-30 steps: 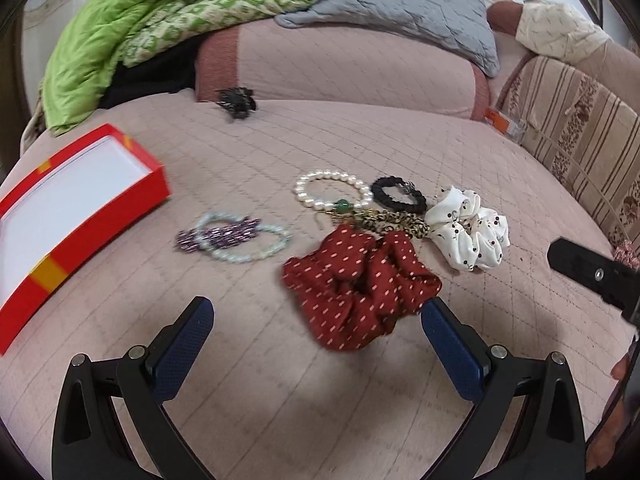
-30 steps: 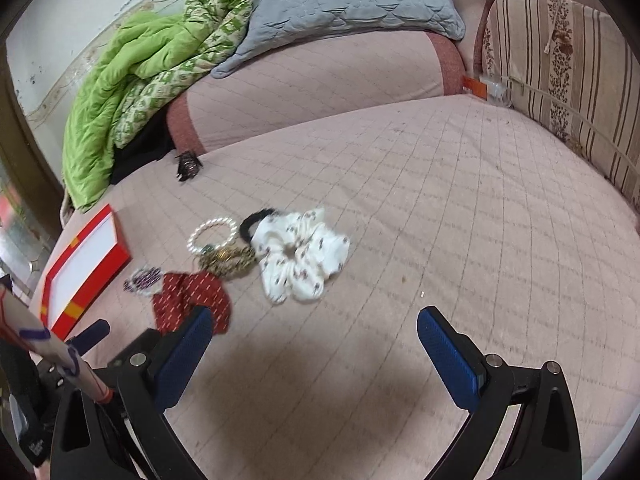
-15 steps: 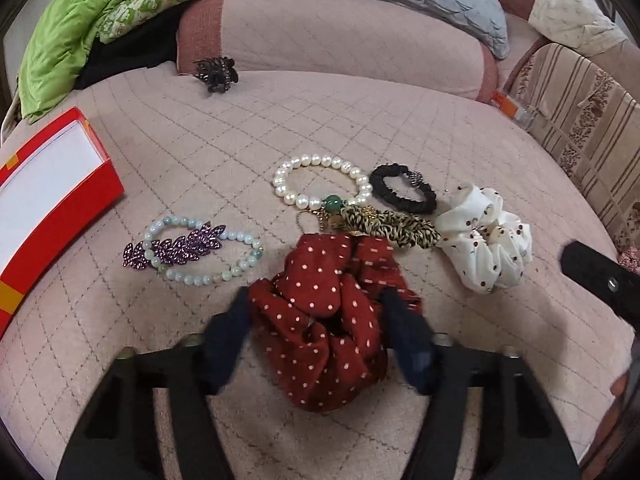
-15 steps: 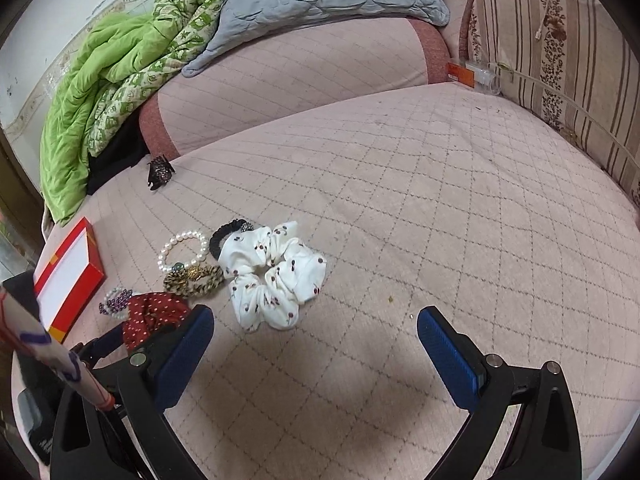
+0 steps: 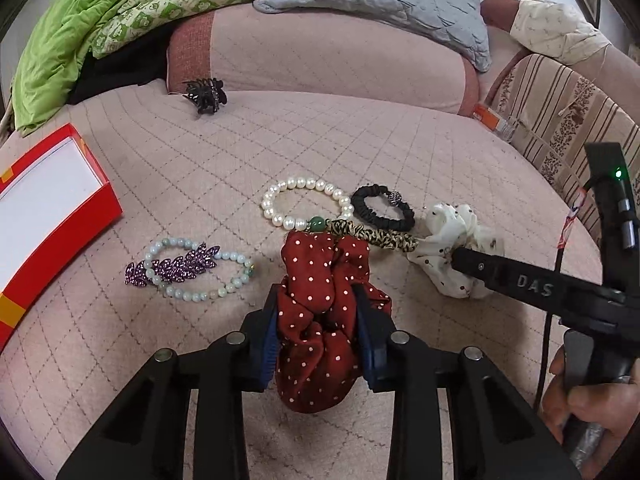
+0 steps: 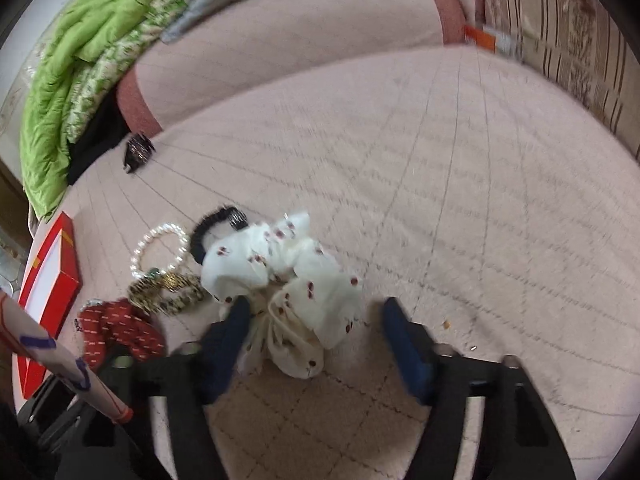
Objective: Organize jewelry
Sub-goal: 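Grasp the red polka-dot scrunchie with the left tool while the right tool grasps the white scrunchie, then carry both scrunchies into the red box tray and lower them inside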
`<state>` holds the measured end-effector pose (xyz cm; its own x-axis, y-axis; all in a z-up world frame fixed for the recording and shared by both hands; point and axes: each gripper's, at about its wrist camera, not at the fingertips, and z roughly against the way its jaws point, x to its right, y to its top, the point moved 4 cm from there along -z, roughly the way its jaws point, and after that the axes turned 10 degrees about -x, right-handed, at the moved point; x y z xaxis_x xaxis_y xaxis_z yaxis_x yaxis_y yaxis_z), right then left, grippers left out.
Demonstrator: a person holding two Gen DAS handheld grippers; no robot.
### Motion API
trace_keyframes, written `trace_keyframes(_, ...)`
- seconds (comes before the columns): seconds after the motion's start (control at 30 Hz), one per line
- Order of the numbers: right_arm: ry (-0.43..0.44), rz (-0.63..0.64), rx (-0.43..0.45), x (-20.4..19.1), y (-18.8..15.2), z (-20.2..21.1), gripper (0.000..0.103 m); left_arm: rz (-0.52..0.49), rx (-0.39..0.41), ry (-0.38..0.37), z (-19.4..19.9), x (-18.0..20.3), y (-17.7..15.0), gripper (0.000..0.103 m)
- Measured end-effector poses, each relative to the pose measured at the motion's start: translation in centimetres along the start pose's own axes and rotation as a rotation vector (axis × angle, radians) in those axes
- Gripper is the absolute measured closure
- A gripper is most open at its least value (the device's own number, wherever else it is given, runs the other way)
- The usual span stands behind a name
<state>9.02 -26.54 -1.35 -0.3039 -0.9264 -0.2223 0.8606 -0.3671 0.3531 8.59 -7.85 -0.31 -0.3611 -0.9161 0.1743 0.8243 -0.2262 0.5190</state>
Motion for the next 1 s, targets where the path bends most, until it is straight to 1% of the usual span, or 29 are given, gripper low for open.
trace_keyframes(0.03, -0.010, 0.008, 0.009, 0.0, 0.0, 0.2, 0.064, -0.001, 0.005, -0.001, 0.1, 0.0, 0.1, 0.071)
trace_keyframes(0.07, -0.008, 0.015, 0.010, 0.0, 0.0, 0.3, 0.086, -0.004, 0.010, -0.001, 0.2, 0.0, 0.2, 0.071)
trace_keyframes(0.1, -0.002, 0.008, 0.011, 0.1, 0.0, 0.5, 0.088, -0.006, 0.018, -0.002, 0.5, 0.0, 0.3, 0.071)
trace_keyframes(0.2, 0.019, -0.012, 0.049, 0.6, 0.1, 1.7, 0.089, -0.010, 0.046, -0.004, 1.3, -0.1, 0.5, 0.071)
trace_keyframes(0.27, 0.015, -0.010, 0.100, 0.6, 0.2, 3.0, 0.089, -0.007, 0.070, -0.005, 2.0, -0.2, 0.7, 0.071)
trace_keyframes(0.37, 0.039, -0.007, 0.175, 0.2, 0.3, 4.8, 0.089, -0.005, 0.100, 0.000, 3.2, -0.6, 1.0, 0.071)
trace_keyframes(0.43, 0.046, 0.012, 0.217, -0.5, 0.3, 5.7, 0.089, 0.001, 0.120, 0.006, 4.0, -1.1, 1.1, 0.071)
trace_keyframes(0.53, 0.090, 0.045, 0.256, -1.6, 0.1, 6.7, 0.089, 0.019, 0.142, 0.016, 5.1, -2.1, 1.2, 0.071)
trace_keyframes(0.57, 0.108, 0.063, 0.267, -2.2, -0.1, 7.1, 0.089, 0.024, 0.153, 0.029, 5.5, -2.7, 1.3, 0.071)
trace_keyframes(0.63, 0.134, 0.097, 0.277, -3.2, -0.5, 7.5, 0.089, 0.031, 0.165, 0.051, 6.0, -3.6, 1.4, 0.071)
trace_keyframes(0.73, 0.158, 0.138, 0.286, -4.9, -1.1, 7.7, 0.089, 0.067, 0.181, 0.076, 6.9, -6.0, 1.6, 0.071)
trace_keyframes(0.9, 0.222, 0.218, 0.241, -9.3, -2.4, 7.3, 0.089, 0.142, 0.210, 0.128, 8.6, -11.3, 2.3, 0.071)
trace_keyframes(1.0, 0.260, 0.248, 0.216, -12.3, -2.5, 6.9, 0.089, 0.199, 0.210, 0.156, 9.5, -15.2, 2.6, 0.071)
